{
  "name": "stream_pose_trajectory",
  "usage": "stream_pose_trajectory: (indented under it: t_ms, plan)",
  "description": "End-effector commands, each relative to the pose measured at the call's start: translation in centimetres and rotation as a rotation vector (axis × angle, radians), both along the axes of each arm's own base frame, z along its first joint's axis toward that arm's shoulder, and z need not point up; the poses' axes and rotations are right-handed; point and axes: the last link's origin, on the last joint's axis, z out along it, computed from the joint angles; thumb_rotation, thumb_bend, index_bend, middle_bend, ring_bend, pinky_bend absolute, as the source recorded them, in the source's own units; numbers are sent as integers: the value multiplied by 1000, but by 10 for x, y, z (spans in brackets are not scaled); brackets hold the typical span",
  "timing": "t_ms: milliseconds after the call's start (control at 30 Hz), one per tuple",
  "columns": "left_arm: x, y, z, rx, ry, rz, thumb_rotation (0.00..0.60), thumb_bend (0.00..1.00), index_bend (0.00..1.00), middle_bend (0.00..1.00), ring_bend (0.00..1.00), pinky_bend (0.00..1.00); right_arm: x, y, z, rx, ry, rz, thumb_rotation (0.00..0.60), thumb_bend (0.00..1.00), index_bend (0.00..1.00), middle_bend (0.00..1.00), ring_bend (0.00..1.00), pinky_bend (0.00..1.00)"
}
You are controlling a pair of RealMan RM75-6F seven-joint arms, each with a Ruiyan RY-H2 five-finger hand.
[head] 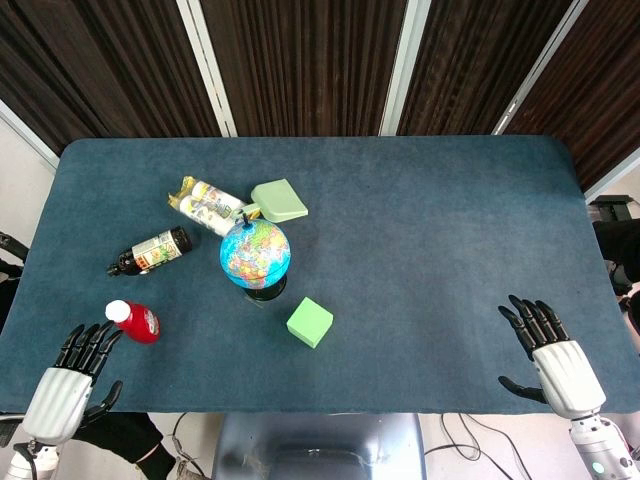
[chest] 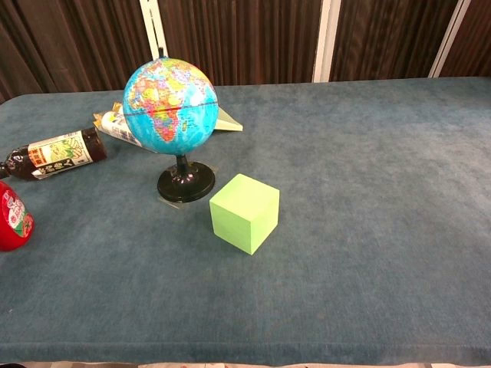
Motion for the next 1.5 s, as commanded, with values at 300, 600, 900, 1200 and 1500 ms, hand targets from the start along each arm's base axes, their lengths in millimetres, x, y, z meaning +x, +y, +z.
stream_pose_trajectory:
  t_ms: [300, 600, 900, 1200, 1500]
  plan:
    - [24, 24, -9, 44, -240, -90, 600, 389, 0, 0, 0, 0, -1, -1, -1, 4, 11, -13, 600, 31, 0, 0, 0, 0]
    - [99, 79, -12, -84, -553, -138, 600, 385, 0, 0, 0, 0, -3, -3, 1, -5, 5, -27, 600, 31, 0, 0, 0, 0]
    - [151, 140, -18, -96, -653, -70, 600, 343, 0, 0, 0, 0, -5, -5, 5, -3, -13, -38, 600, 31, 0, 0, 0, 0]
    - [176, 185, -39, -110, -696, 28, 600, 342, 0, 0, 0, 0, -7, -7, 7, -7, -10, -51, 600, 31, 0, 0, 0, 0]
    - [192, 207, -54, -120, -720, 48, 600, 343, 0, 0, 0, 0, -9, -10, 7, -6, -3, -67, 600, 31, 0, 0, 0, 0]
